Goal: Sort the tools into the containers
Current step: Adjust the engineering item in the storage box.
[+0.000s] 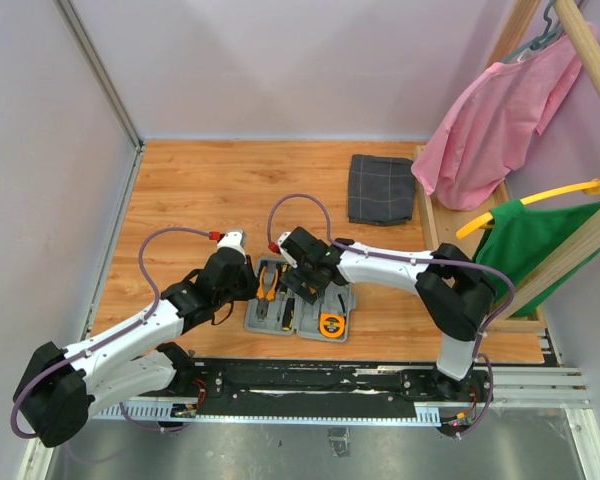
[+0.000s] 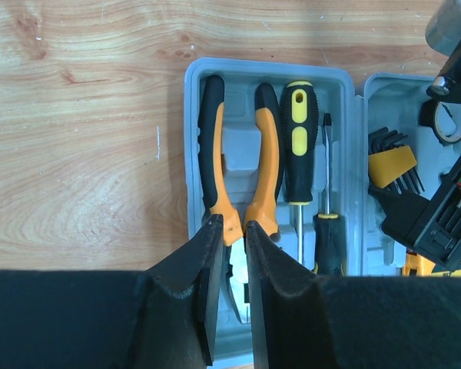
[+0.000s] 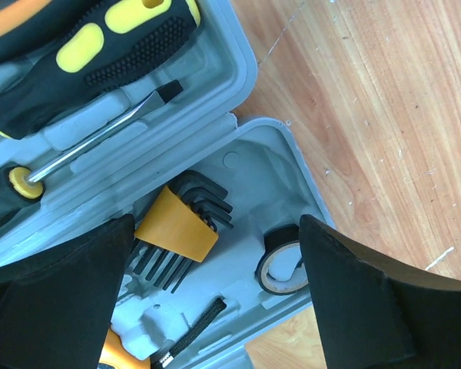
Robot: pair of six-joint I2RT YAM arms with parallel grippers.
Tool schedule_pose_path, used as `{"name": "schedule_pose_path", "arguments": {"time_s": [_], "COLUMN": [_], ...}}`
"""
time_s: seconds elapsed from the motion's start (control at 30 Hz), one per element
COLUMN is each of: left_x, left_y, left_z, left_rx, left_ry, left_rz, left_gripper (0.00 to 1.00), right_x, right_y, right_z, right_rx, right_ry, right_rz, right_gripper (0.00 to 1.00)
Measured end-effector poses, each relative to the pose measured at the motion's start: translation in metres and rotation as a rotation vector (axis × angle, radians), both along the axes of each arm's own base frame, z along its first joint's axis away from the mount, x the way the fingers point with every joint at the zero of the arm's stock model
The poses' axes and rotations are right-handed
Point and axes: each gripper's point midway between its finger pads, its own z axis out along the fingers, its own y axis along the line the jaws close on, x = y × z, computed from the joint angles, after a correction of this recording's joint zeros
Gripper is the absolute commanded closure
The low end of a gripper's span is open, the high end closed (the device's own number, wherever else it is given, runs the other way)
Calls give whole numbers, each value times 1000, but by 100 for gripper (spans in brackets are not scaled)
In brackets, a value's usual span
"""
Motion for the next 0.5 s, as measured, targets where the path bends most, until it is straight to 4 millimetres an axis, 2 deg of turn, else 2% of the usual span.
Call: {"name": "schedule_pose_path", "arguments": {"time_s": [0.5], "left_x": [0], "left_y": [0], "left_z": [0], "left_rx": [-1], "left_ry": [0], "left_rz": [0], "left_gripper": [77], "right_x": [32], "right_y": [-3], "right_z": [2], "right_rx": [31], "right_ry": [-4], "right_rz": [-71], "right_gripper": [19]}}
